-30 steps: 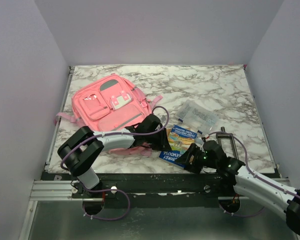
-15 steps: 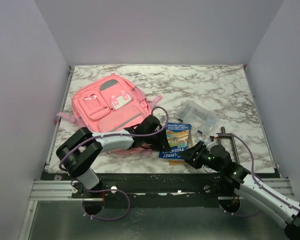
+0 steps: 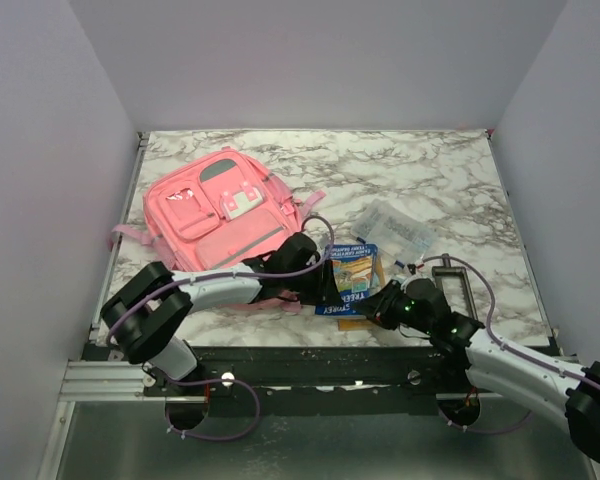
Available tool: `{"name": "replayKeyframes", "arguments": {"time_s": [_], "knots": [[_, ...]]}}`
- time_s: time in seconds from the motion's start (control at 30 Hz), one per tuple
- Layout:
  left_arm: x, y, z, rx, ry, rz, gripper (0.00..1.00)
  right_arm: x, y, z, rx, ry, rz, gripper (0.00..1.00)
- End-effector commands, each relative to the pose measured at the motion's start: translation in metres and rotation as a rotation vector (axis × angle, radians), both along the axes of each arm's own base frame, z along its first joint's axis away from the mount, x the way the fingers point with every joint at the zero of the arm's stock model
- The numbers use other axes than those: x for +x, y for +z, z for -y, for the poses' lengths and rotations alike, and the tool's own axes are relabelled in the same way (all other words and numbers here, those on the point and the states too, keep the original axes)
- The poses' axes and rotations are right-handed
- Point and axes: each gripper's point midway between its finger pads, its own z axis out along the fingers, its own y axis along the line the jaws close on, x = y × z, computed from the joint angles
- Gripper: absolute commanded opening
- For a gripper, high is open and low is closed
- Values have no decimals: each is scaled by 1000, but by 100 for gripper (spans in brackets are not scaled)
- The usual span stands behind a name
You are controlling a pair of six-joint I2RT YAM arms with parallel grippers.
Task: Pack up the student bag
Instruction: Pick up the book from the center of the board.
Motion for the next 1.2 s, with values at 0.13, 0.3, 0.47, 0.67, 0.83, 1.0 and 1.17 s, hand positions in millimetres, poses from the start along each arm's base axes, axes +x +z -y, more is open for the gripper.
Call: {"name": "replayKeyframes", "arguments": {"time_s": [0.13,0.3,0.47,0.67,0.83,1.0,1.17], "knots": [[7,97,-29,-88,37,235,73,8,90,-10,-3,134,289,0],[27,164,-66,-181,157,375,91,14,148,-17,-48,215,429,0],[40,206,-108,-299,296,404,98,25,216,-52,41,331,543,1],[36,236,-133,-405,366,397,99,4,289,-96,308,577,655,1],[33,242,-150,-419,458,409,98,-17,322,-107,479,715,696,1],[22,259,-153,-483,458,424,98,-41,344,-103,665,827,717,1],[3,302,-139,-696,356,430,98,-53,353,-99,754,884,713,1]]}}
